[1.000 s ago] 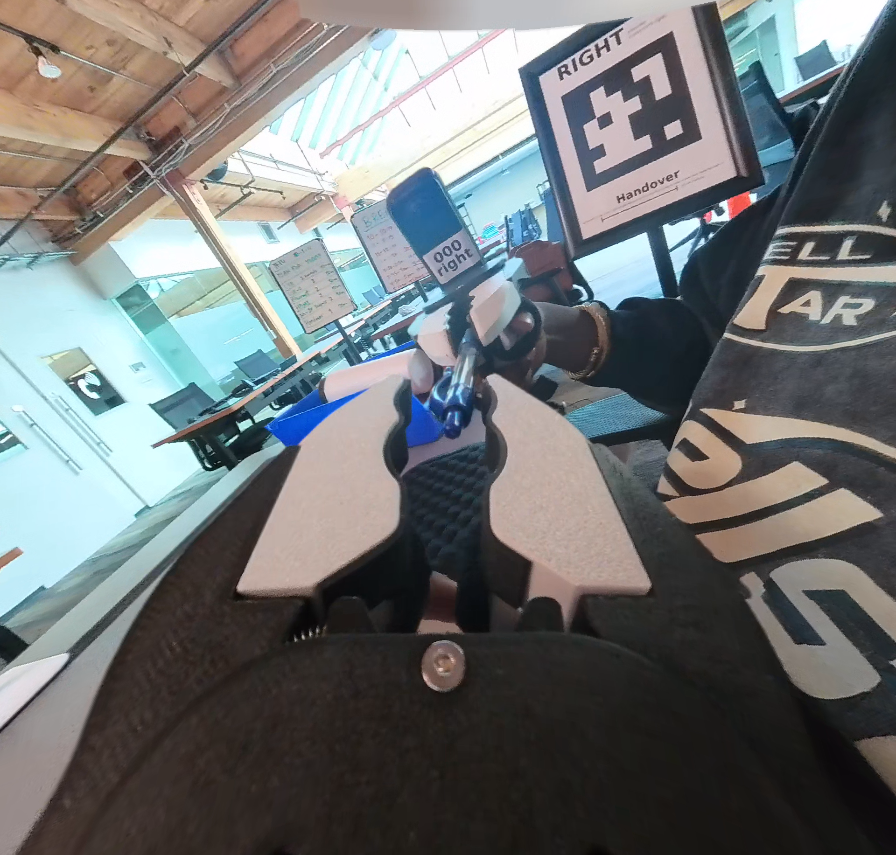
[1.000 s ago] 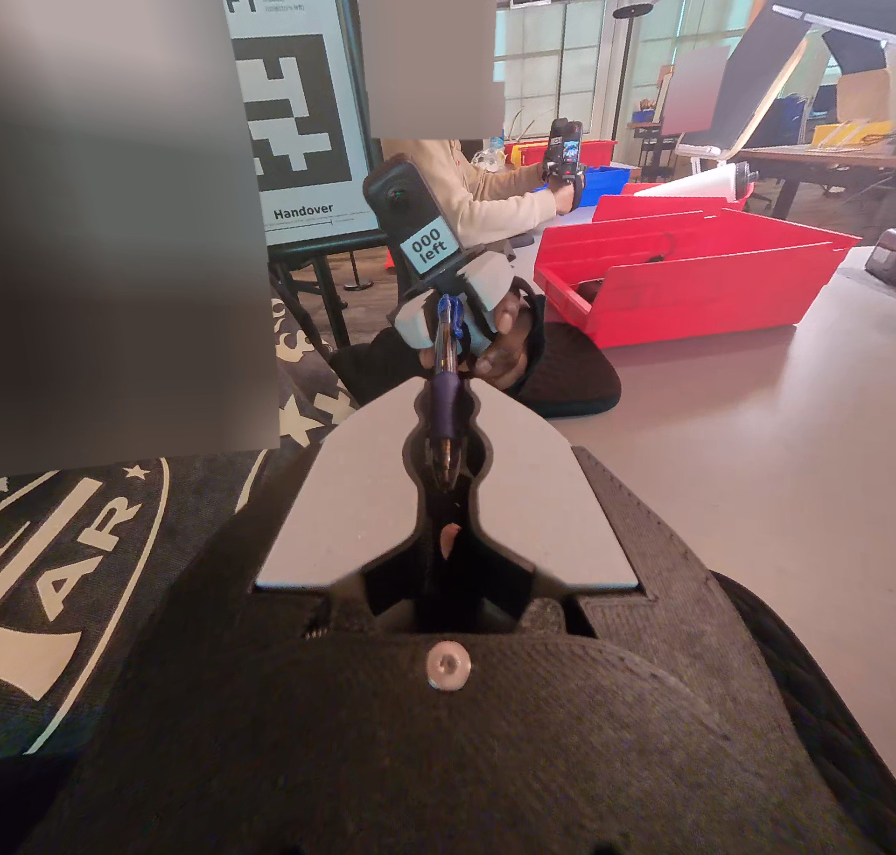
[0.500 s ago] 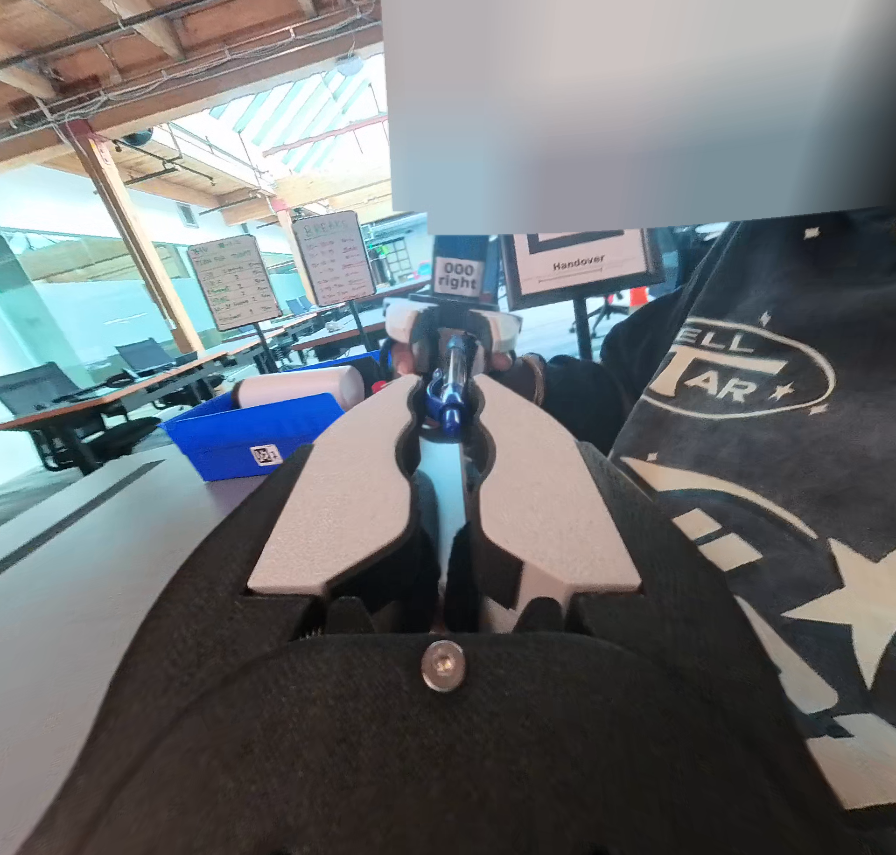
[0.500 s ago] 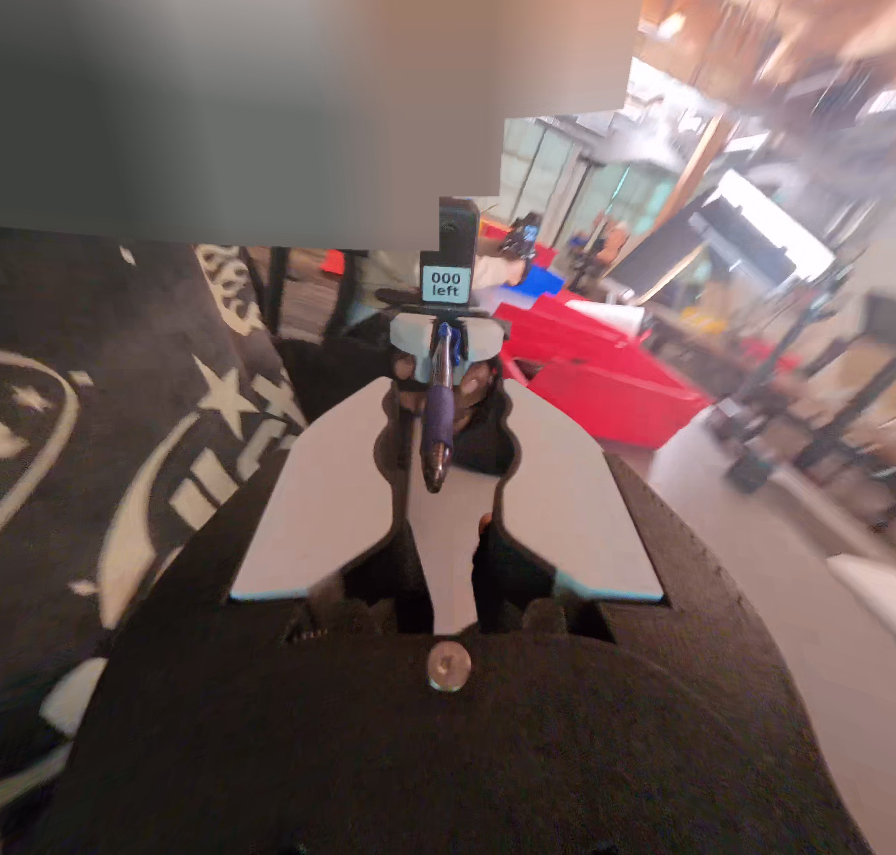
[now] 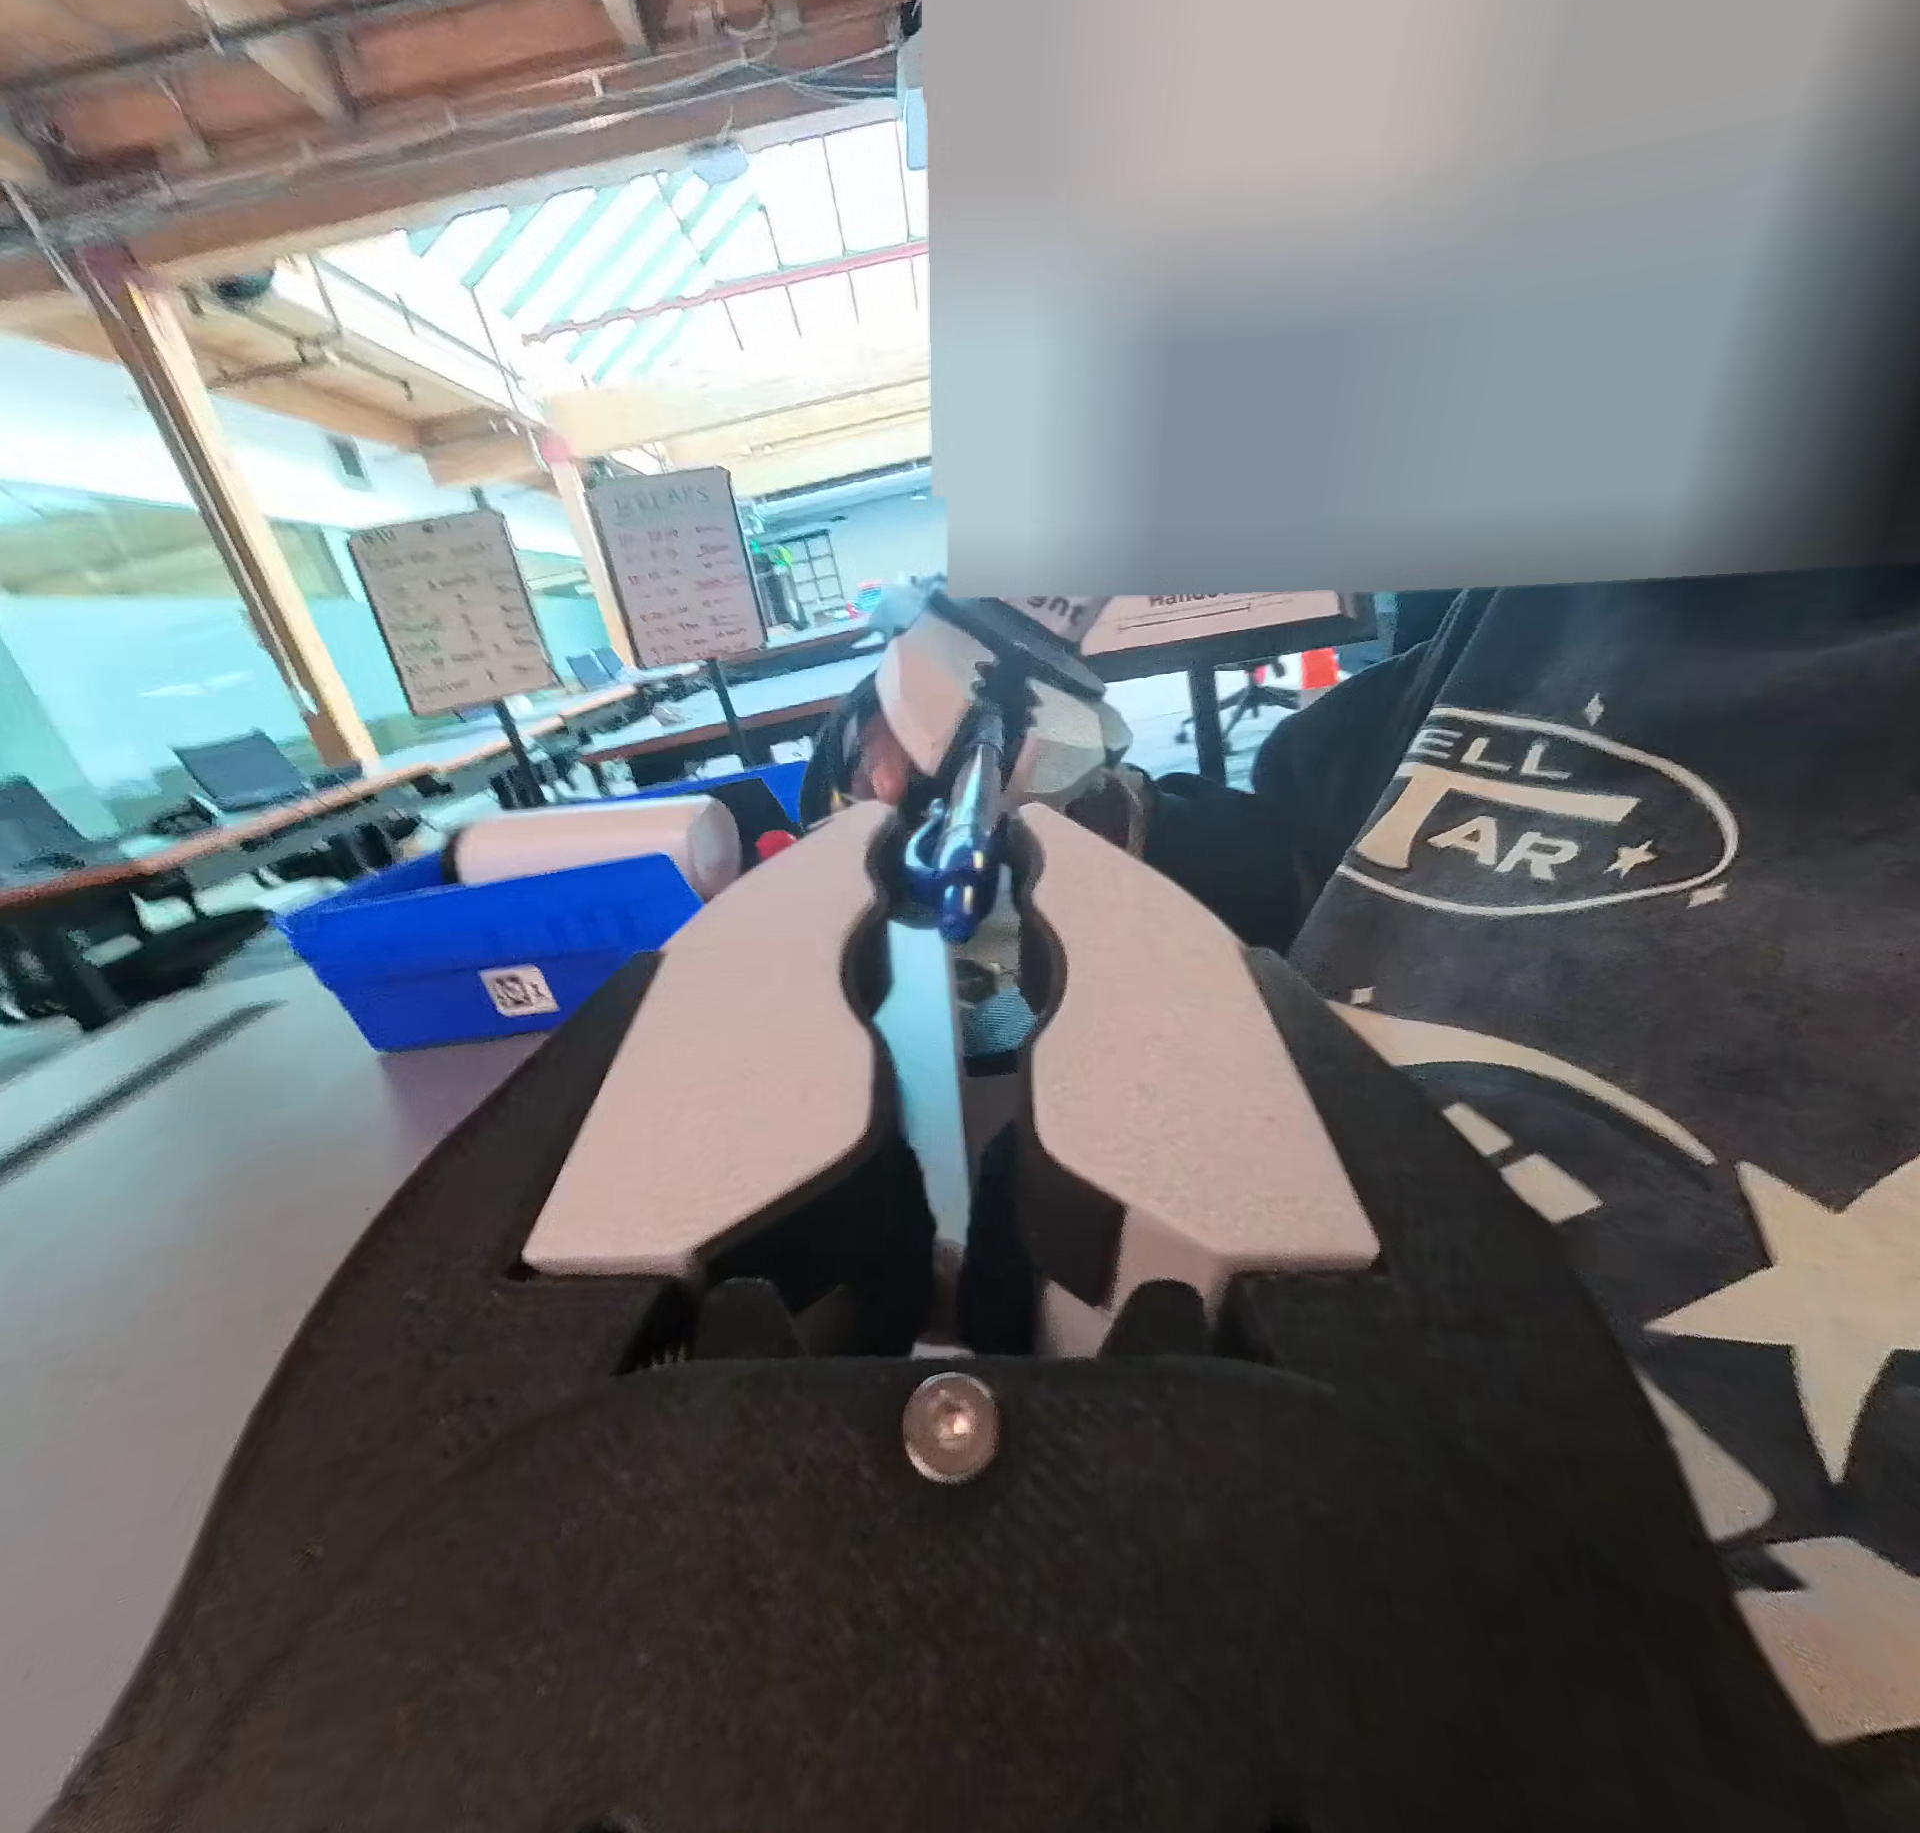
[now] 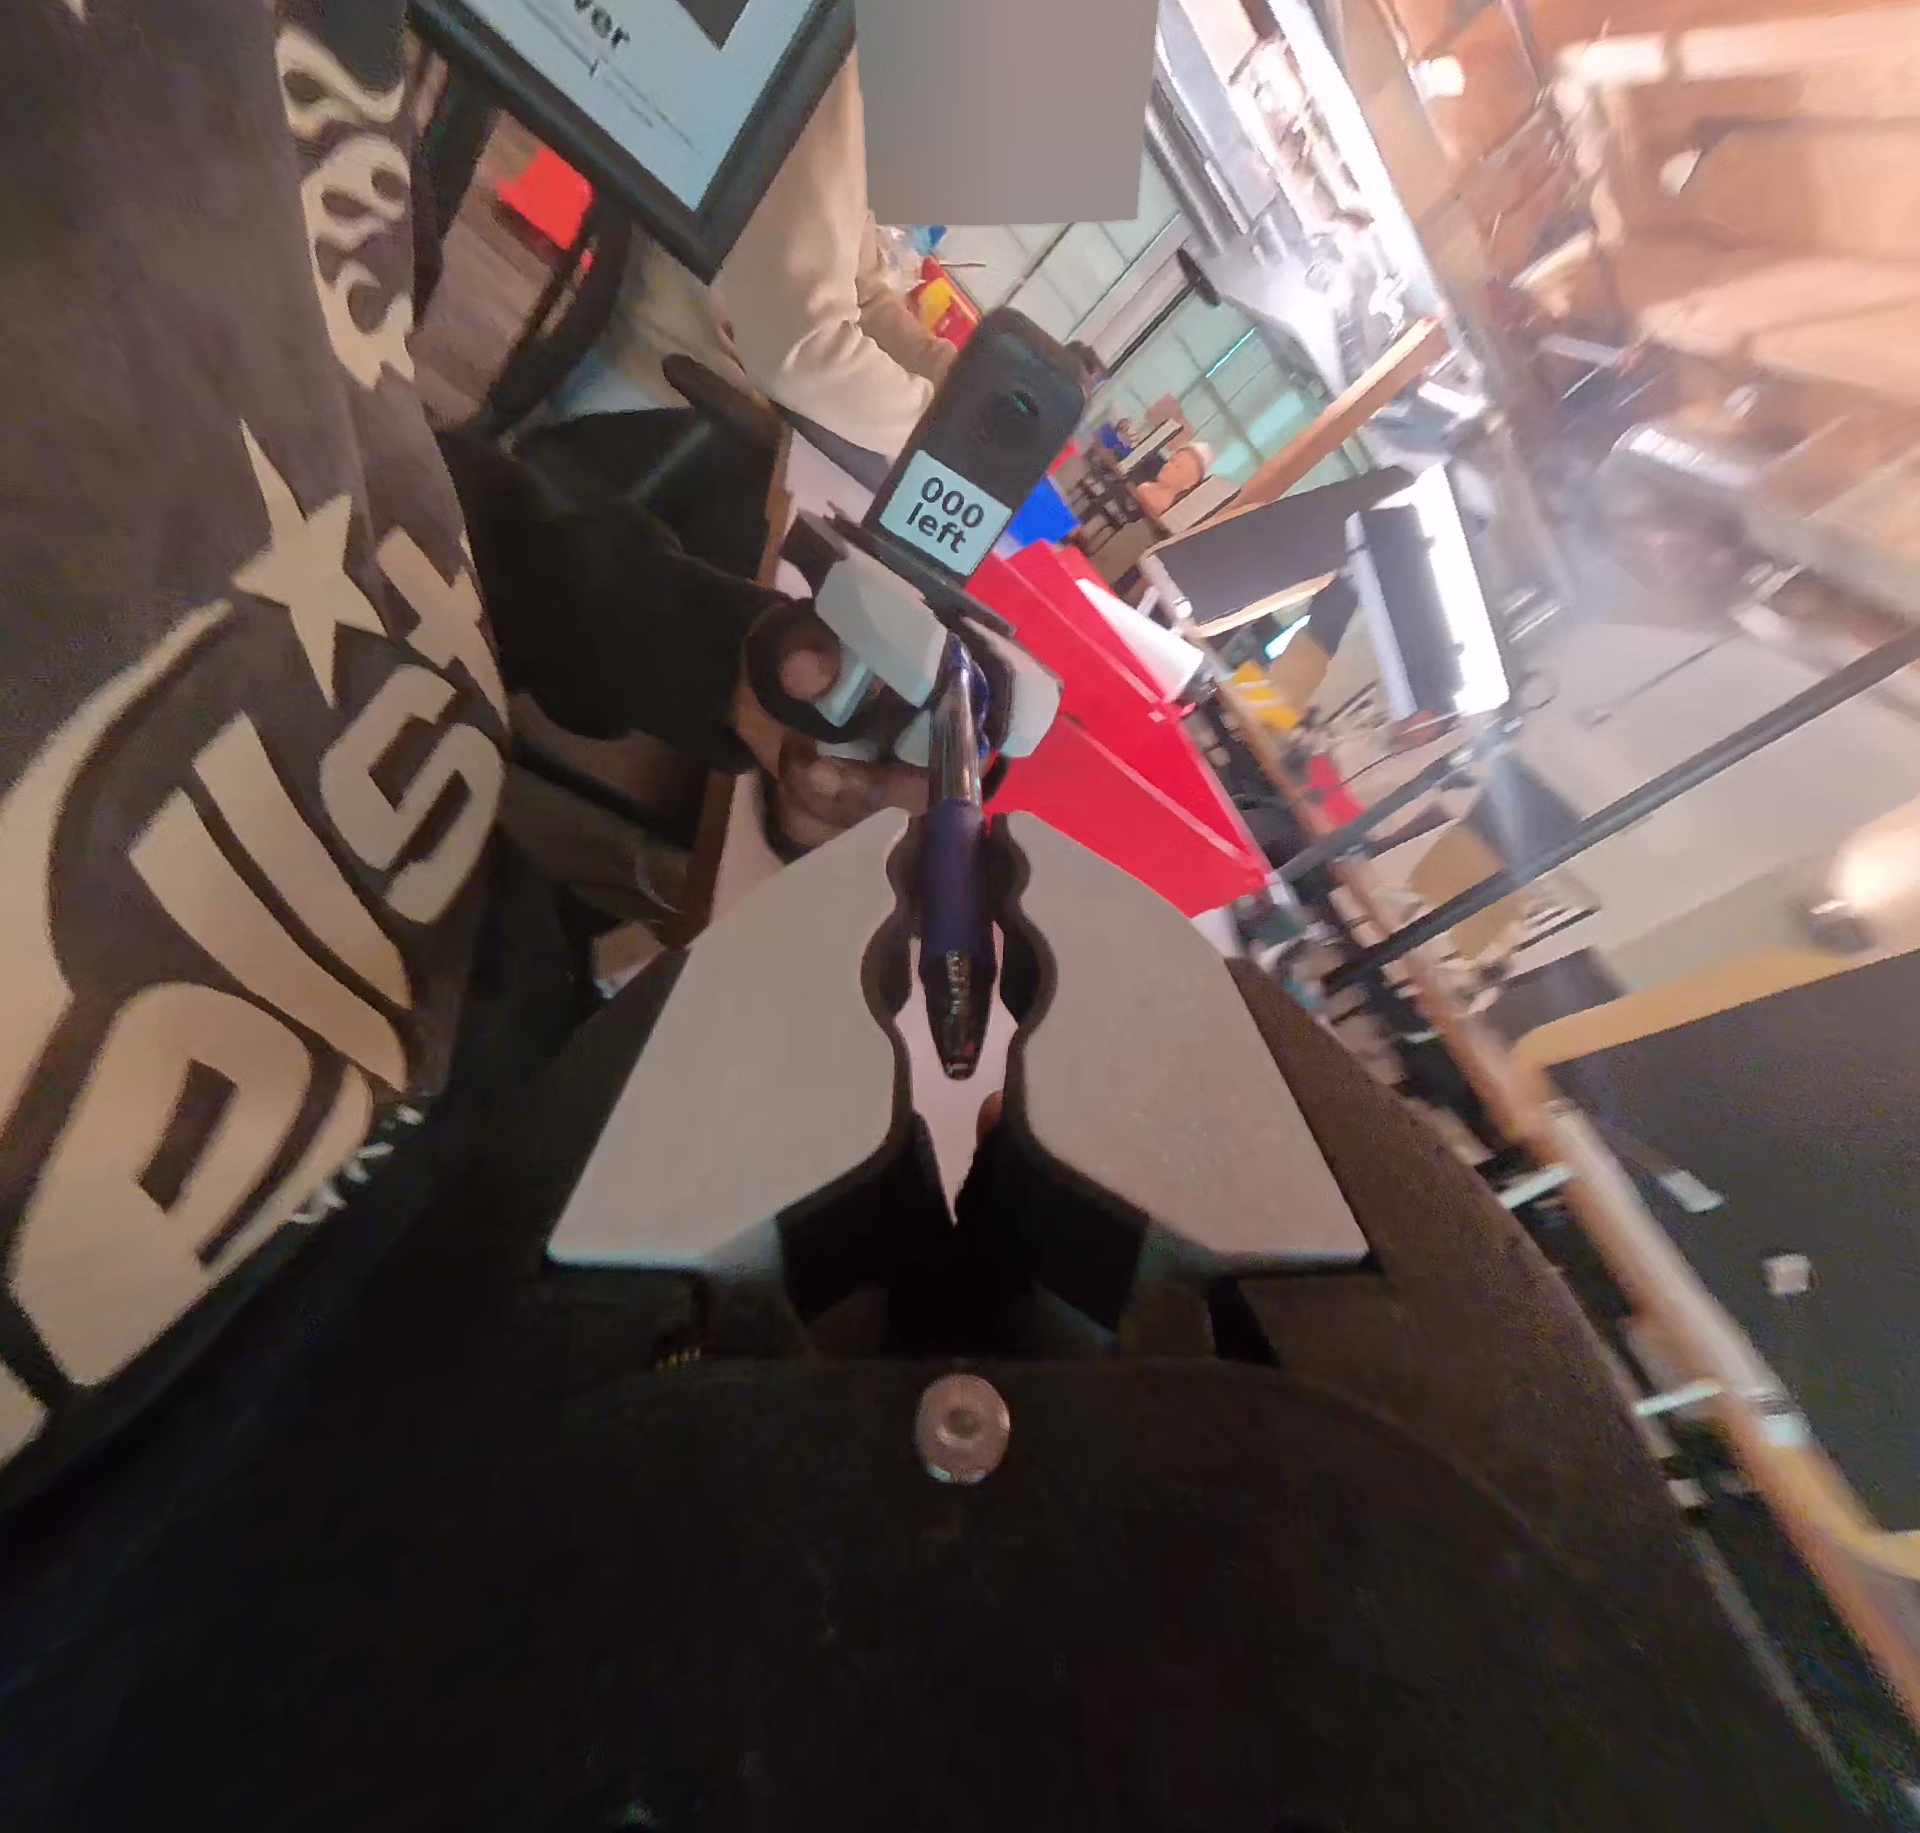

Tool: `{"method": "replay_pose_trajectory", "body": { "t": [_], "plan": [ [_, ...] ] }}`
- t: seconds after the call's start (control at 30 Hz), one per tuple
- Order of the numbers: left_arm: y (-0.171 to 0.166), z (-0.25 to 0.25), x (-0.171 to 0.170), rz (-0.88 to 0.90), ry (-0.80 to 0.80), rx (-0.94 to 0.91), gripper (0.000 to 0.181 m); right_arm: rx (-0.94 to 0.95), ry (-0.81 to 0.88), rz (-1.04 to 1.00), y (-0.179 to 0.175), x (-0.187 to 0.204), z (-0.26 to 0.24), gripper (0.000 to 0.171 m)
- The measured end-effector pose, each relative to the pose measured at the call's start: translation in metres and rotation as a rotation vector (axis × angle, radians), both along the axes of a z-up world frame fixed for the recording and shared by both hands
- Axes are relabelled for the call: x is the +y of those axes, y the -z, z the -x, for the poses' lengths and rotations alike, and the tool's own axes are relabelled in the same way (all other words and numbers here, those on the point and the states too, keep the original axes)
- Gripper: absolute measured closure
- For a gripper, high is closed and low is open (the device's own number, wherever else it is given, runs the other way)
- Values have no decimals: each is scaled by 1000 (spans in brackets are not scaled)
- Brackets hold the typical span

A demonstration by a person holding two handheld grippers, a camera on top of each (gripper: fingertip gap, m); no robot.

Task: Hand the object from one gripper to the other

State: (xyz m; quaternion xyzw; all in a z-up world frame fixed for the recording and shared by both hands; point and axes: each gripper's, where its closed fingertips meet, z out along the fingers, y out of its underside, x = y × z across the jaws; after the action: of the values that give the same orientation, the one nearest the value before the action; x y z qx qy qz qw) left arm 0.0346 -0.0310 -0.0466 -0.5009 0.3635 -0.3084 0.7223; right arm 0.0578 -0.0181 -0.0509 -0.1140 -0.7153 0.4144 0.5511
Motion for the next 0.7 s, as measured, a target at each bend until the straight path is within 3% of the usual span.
{"method": "replay_pose_trajectory", "body": {
  "t": [0.07, 0.17, 0.27, 0.5, 0.7],
  "plan": [
    [-1, 3, 1, -85, -72, 29, 145, -149, -10, 159, 4, 4, 4, 159],
    [6, 6, 6, -148, -175, 153, 143, -402, -57, 433, 13, 8, 5, 158],
    [11, 5, 8, -145, -199, 214, 145, -500, -141, 638, 10, 9, 4, 159],
    [15, 4, 10, -175, -241, 289, 165, -561, -121, 697, 15, 12, 7, 159],
    [19, 3, 11, -176, -253, 328, 156, -572, -130, 727, 14, 13, 5, 159]
  ]
}}
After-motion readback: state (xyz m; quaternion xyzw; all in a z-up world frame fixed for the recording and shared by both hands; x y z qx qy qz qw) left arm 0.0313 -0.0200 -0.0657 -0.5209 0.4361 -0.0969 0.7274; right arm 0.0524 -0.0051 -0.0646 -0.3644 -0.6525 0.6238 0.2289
